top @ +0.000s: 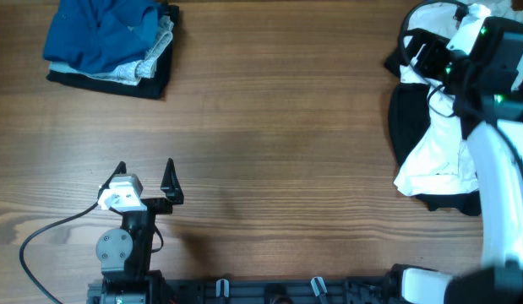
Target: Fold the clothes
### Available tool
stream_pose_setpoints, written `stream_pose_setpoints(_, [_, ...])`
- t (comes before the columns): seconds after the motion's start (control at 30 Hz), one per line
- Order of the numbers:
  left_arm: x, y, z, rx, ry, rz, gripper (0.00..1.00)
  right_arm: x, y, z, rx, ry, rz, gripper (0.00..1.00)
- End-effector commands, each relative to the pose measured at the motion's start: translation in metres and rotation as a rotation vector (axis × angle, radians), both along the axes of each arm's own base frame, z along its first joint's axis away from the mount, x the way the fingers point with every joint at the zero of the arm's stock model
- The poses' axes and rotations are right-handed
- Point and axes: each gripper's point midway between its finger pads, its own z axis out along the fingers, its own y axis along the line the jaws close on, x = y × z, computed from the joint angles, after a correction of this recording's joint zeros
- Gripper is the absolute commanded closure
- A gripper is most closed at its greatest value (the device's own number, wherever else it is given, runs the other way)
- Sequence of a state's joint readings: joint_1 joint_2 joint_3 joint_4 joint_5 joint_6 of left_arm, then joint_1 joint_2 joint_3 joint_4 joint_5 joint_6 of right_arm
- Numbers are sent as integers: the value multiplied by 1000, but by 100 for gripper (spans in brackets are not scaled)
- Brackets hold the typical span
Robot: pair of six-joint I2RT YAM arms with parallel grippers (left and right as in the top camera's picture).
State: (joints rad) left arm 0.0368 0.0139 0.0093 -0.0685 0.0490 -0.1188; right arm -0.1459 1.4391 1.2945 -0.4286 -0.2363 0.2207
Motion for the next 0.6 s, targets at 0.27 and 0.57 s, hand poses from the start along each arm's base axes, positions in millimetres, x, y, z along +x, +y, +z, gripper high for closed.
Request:
stream_pose_setpoints(0.27, [0, 4, -2, -19, 4, 21, 0, -145, 43, 46, -54, -509, -37, 0])
stream_pose_setpoints(0.57, [0, 4, -2, -19, 4, 21, 0, -186, 42, -27, -25, -677, -41, 0])
